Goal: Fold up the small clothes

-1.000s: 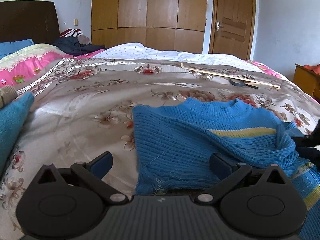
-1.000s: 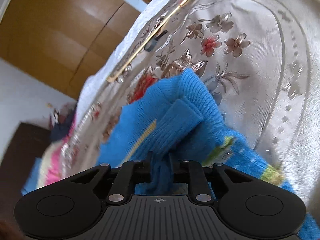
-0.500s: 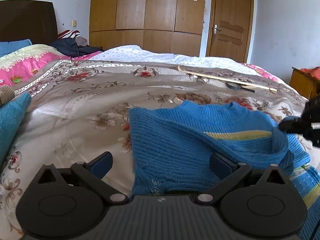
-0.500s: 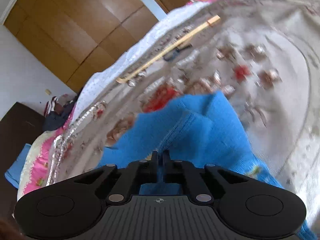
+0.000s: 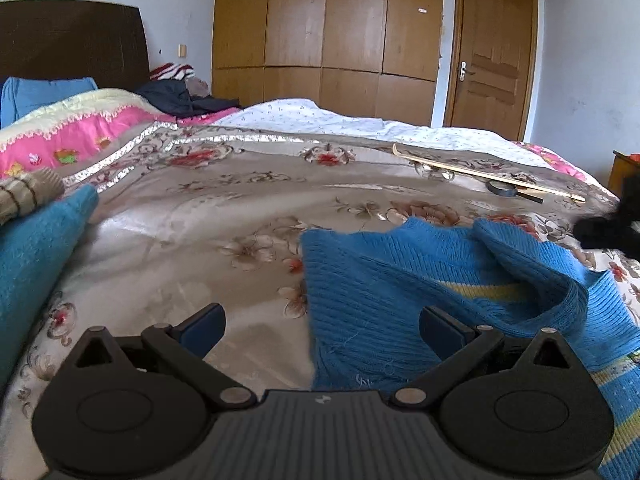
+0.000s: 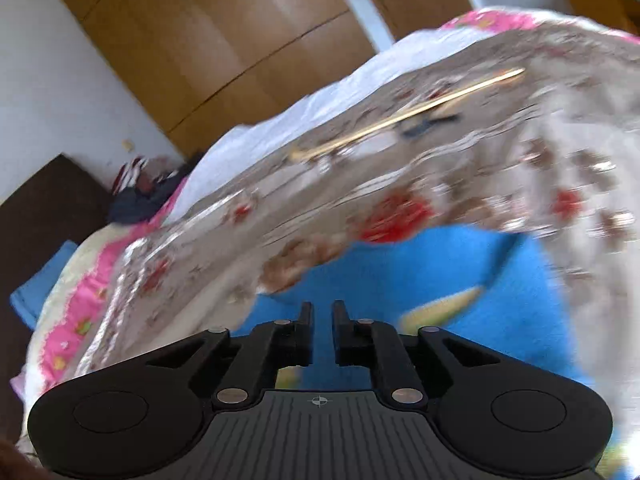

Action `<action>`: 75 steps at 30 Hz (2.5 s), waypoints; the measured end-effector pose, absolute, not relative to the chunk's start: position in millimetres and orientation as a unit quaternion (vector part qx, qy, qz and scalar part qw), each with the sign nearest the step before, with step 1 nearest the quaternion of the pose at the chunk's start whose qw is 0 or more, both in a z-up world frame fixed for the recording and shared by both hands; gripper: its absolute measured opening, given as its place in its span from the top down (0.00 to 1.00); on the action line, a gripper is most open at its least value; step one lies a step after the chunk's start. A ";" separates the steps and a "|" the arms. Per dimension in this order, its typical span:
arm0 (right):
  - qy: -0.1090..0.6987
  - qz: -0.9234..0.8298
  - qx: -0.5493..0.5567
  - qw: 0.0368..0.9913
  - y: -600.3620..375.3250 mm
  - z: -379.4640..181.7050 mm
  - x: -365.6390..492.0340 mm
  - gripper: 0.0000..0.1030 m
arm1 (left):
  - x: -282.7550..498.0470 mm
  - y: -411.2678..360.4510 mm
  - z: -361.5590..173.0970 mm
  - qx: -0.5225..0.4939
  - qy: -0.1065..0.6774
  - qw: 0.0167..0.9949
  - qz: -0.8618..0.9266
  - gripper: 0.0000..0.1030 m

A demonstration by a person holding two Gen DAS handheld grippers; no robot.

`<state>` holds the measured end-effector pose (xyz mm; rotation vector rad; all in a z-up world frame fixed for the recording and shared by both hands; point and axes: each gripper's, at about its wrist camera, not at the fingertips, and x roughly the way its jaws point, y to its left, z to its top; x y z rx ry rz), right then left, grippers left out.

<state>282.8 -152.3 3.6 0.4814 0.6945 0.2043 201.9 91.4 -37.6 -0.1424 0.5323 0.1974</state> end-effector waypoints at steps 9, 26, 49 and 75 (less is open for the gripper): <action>0.387 0.099 0.253 0.881 -160.2 -41.3 320.3 0.87 | 203.4 85.7 -42.2 -0.058 0.262 0.959 0.094 0.00; 0.383 0.130 0.297 0.865 -152.3 -38.1 341.4 0.92 | 205.3 86.2 -45.9 -0.062 0.264 0.958 0.089 0.00; 0.319 -0.016 0.191 0.928 -219.5 -2.7 241.6 0.84 | 207.4 83.9 -43.5 -0.040 0.277 0.955 0.098 0.00; 0.396 0.253 -0.100 0.877 -57.5 -27.1 322.8 1.00 | 211.4 105.8 -39.5 -0.056 0.281 0.954 0.091 0.00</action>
